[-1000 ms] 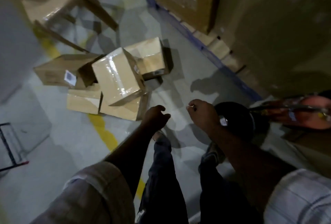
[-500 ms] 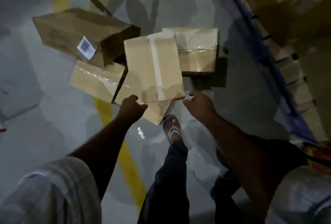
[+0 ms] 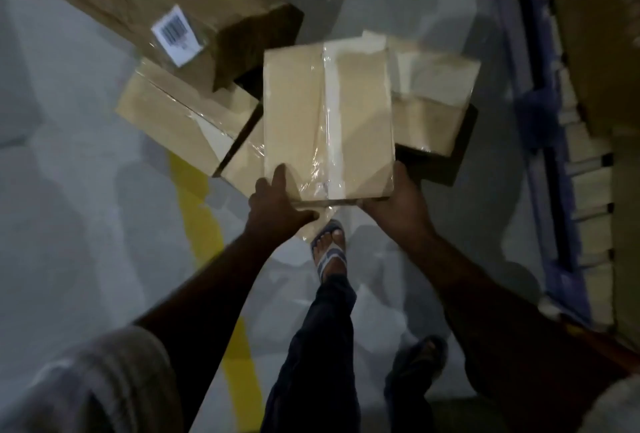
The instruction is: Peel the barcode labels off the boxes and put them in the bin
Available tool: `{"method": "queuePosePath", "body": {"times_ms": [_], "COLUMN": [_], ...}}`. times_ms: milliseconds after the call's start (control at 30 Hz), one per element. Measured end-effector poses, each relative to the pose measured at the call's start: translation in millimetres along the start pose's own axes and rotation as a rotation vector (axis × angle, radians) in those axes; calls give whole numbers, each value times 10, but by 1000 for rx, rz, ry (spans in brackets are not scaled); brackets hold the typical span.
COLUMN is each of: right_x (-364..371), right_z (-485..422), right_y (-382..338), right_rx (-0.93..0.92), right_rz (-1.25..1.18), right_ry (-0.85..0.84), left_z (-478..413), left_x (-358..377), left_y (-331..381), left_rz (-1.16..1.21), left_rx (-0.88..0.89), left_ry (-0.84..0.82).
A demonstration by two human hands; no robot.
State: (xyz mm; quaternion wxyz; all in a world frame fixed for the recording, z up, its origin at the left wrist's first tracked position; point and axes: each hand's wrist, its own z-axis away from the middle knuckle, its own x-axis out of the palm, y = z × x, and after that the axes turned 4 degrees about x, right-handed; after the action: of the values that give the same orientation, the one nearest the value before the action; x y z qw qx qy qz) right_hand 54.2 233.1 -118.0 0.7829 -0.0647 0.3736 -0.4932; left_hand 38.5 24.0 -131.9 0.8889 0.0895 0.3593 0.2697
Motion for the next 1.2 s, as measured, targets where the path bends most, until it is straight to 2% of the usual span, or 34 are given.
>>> {"method": "queuePosePath", "body": {"times_ms": [100, 267, 367, 567, 733, 900, 1067, 1200], "right_x": [-297, -736, -935, -1100, -1093, -941, -661, -487], "right_z": [398, 1064, 1491, 2365, 3083, 3959, 5023, 5909], "right_y": [-438, -1400, -1846, -2473, -2995, -3369, -3324, -3055], "right_rx": [-171, -266, -414, -658, -897, -1167, -1444, -1646], "right_rz": [33, 93, 186, 295, 392, 543, 641, 672], "right_ry": [64, 84, 77, -44, -211, -395, -642, -837], "left_z": [410, 1275, 1839, 3128, 4121, 5085, 6133, 6936], "left_x": [-476, -1283, -1686, -2123, -2164, -1931, -1462, -1050], "left_y": [28, 89, 96, 150, 134, 105, 152, 231], "left_rz": [60, 263, 314, 453, 581, 861, 1060, 1121], "left_rx": [-4, 48, -4, -186, -342, -547, -779, -947], "left_ry": [57, 268, 323, 453, 629, 847, 1088, 1275]}}
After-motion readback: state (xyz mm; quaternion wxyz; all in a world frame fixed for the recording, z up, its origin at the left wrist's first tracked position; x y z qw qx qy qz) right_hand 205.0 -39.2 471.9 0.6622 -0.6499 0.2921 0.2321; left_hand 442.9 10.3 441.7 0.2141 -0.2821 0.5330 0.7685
